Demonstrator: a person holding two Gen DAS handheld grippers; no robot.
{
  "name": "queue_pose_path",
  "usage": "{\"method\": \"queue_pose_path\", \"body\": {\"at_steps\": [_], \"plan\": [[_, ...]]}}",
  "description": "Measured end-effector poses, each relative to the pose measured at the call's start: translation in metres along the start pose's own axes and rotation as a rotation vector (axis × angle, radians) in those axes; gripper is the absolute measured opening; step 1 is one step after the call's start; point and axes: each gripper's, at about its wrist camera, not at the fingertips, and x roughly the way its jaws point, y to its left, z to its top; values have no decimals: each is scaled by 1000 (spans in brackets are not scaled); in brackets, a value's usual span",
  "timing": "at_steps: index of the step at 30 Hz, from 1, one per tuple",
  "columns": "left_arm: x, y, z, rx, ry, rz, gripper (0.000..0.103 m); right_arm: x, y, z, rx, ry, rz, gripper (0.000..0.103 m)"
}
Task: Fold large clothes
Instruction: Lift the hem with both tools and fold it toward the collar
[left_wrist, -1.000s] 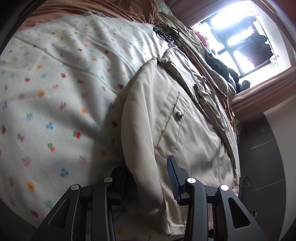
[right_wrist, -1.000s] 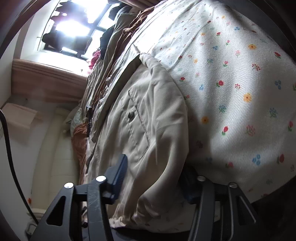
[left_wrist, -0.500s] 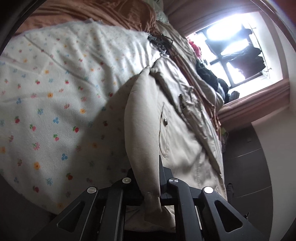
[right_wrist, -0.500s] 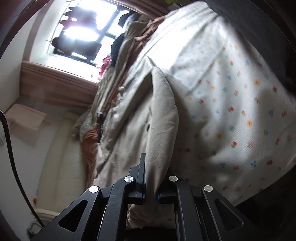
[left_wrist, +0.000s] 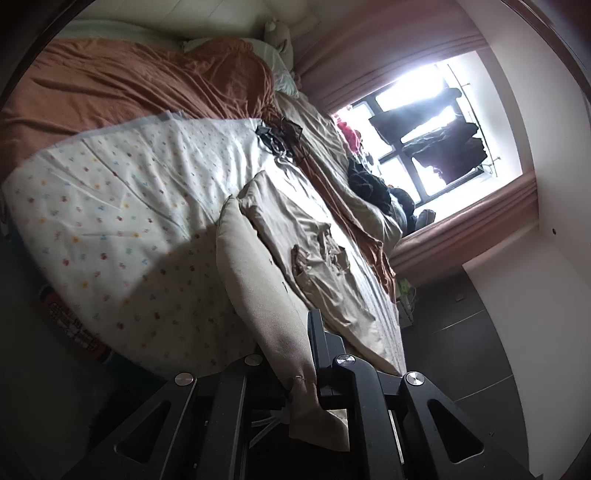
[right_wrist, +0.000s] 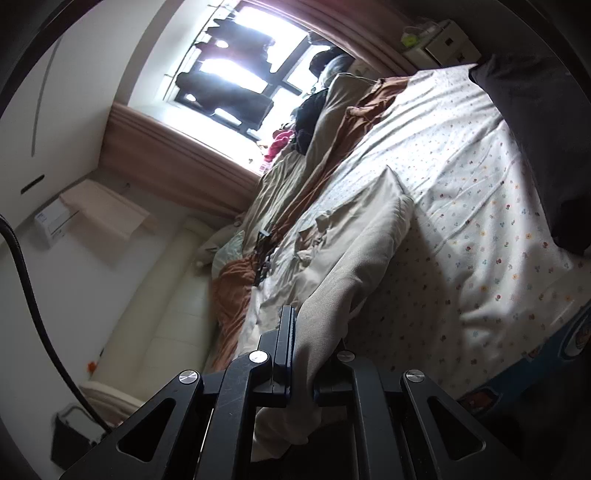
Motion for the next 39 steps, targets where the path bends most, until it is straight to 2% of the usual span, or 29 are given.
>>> {"method": "queue_pose_path", "body": {"at_steps": [8,19,28,33,39], "plan": [[-64,-23,-18,63,-64,-54,9,-45,17,-15,-47,-17,52,8],[-80,-59,-6,114,-121,-106,9,-52,32,5,-69,-64,98,8],[-39,-92,34,162,-142,-93,9,-11,32,49,-62,-66,98,8],[5,-115,74,189,-155,-75,10,29,38,88,-66,-65,90,8],[62,-123,115,200,-155,-19,10,86,38,127,-73,-58,58,8]]}}
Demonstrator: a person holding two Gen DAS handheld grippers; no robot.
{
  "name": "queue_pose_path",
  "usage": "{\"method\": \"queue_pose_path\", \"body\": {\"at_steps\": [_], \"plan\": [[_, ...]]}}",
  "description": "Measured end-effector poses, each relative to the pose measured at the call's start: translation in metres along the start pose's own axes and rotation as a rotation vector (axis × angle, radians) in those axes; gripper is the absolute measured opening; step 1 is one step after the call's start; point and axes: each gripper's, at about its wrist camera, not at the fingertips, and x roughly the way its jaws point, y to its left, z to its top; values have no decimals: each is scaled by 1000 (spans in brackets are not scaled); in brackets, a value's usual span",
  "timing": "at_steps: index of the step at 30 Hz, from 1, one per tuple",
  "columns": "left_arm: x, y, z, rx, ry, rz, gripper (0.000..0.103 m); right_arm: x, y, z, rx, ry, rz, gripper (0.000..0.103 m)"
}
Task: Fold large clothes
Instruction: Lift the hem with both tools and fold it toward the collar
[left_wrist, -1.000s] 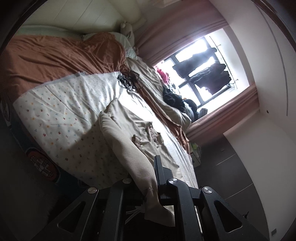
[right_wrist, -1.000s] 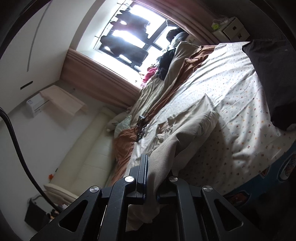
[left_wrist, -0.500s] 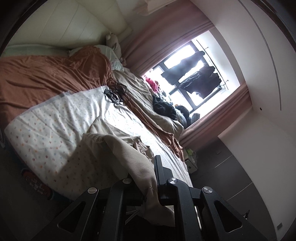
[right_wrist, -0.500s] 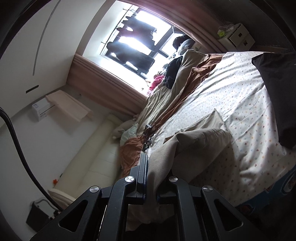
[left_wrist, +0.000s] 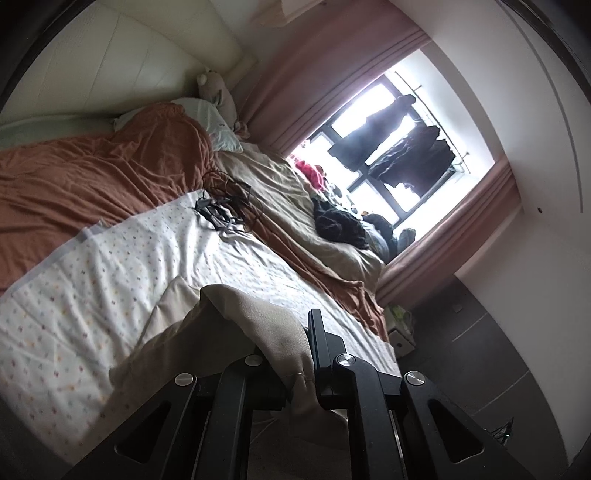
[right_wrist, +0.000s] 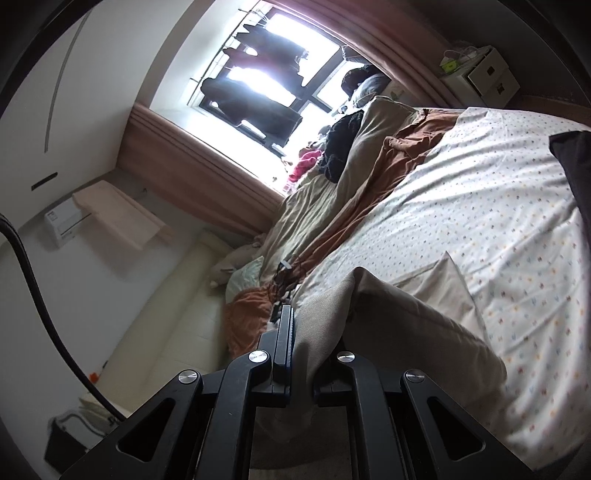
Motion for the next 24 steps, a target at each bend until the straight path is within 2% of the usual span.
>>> {"method": "queue_pose_path", "body": {"at_steps": [9,17,22,24], "plan": [[98,28,18,9,57,69,10,78,-29,27,0,21,-65,8],[175,65,13,-4,128,137,10,132,-76,23,27,80,-147,8],[217,90,4,-1,181,207,11,166,-103,18,61,125,-205,8],[231,98,1,-4,204,218,15,178,-110,15,59,139,-246,12]]}}
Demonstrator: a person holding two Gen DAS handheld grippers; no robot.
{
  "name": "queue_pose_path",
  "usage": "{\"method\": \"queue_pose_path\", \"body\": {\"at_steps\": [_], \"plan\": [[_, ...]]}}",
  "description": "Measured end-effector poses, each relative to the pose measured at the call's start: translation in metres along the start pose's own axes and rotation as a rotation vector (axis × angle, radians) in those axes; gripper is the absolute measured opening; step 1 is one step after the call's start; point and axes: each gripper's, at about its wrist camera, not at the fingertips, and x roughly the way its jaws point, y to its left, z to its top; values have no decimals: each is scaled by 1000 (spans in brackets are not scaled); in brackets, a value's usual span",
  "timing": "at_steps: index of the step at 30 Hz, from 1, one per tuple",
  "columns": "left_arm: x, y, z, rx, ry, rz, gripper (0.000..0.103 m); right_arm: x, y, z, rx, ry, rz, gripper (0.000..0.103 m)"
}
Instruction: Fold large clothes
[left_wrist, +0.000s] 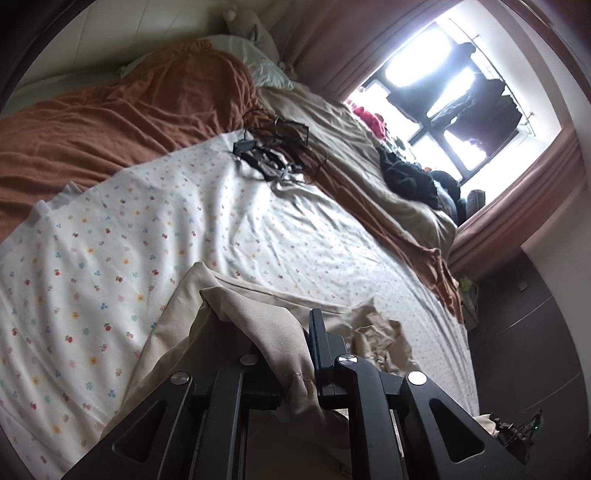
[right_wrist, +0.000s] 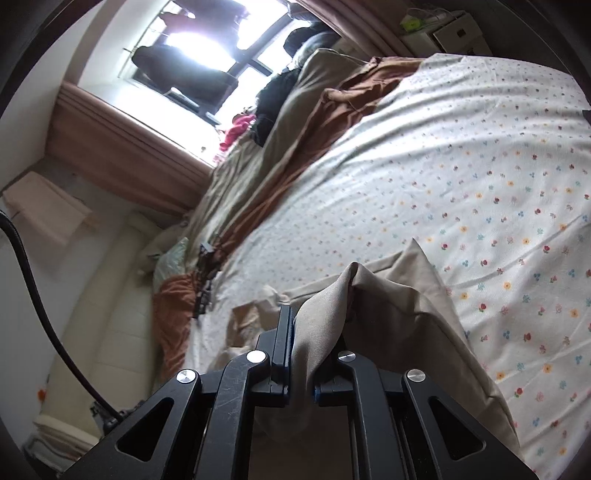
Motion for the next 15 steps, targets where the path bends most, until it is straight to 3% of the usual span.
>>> {"method": "queue_pose_path", "body": {"at_steps": [2,4,5,6,8,15], "plan": [[13,2,0,-1,35,-10,38,9,-3,0,3,17,-47,18],[15,2,-1,-1,33,-38,81,12,-5,-3,9,18,-50,31],[12,1,-2,5,14,-45,87,12,-5,-4,6,14,-53,44],[7,-2,-3,15,-10,-53,91,9,-3,-6,-6,-1,-68,57],[-3,-4,-5,35,-40,-59,91,1,2,-8,-31,-29,-102,64],[-25,16,-19,-9,-46,-31,91,-9,26,-17,-72,-12,-97,64]]}}
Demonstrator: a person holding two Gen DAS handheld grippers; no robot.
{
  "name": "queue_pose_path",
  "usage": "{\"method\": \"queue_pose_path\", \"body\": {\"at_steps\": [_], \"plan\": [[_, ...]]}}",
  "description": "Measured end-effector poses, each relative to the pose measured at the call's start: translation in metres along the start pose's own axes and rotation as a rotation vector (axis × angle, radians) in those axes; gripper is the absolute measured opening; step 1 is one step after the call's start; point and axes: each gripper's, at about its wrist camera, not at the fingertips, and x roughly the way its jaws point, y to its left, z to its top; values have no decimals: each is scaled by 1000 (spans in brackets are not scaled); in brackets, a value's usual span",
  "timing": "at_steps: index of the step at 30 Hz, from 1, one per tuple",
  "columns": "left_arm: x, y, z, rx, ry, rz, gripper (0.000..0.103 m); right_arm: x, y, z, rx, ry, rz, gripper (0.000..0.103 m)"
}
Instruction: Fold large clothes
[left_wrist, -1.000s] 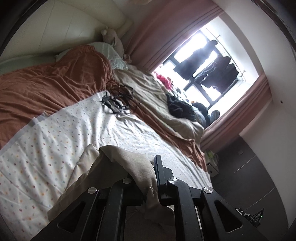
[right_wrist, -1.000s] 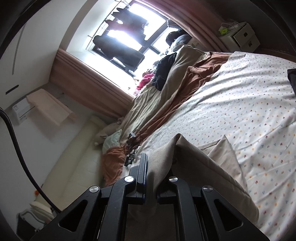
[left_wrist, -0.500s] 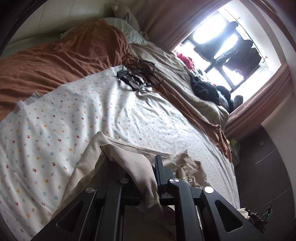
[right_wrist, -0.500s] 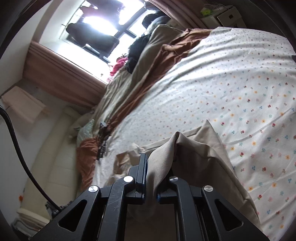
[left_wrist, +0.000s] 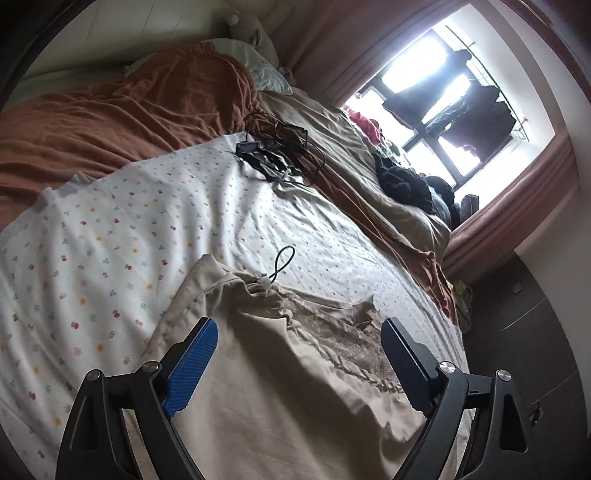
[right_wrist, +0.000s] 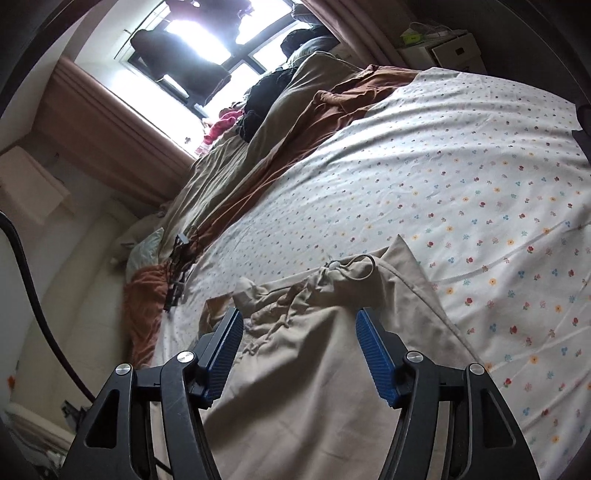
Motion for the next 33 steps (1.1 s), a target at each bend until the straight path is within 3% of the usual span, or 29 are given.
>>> {"method": "queue_pose_path", "body": {"at_steps": [5,10,15,21,24,26,33], "plan": [[-27,14,-9,-17,-24,43,90,4,38,-9,-43,42,1,64],[-50,35,-18,-57,-34,95,82,17,84,-20,-111,84,-7,63],[-68,65,-31,-120,-22,136,73,44,131,-36,-178,159,-15,57],[-88,98,-53,-188,-15,184,72,95,173,-59,-261,266,-65,49],[-93,111,-62,-217,-6,213,68,123,183,-72,-306,319,-108,47],[-94,119,-70,-235,11,255,65,142,185,-81,-318,367,-128,38],[-92,144,-97,-332,48,240,60,201,183,-104,-343,475,-217,33]]}}
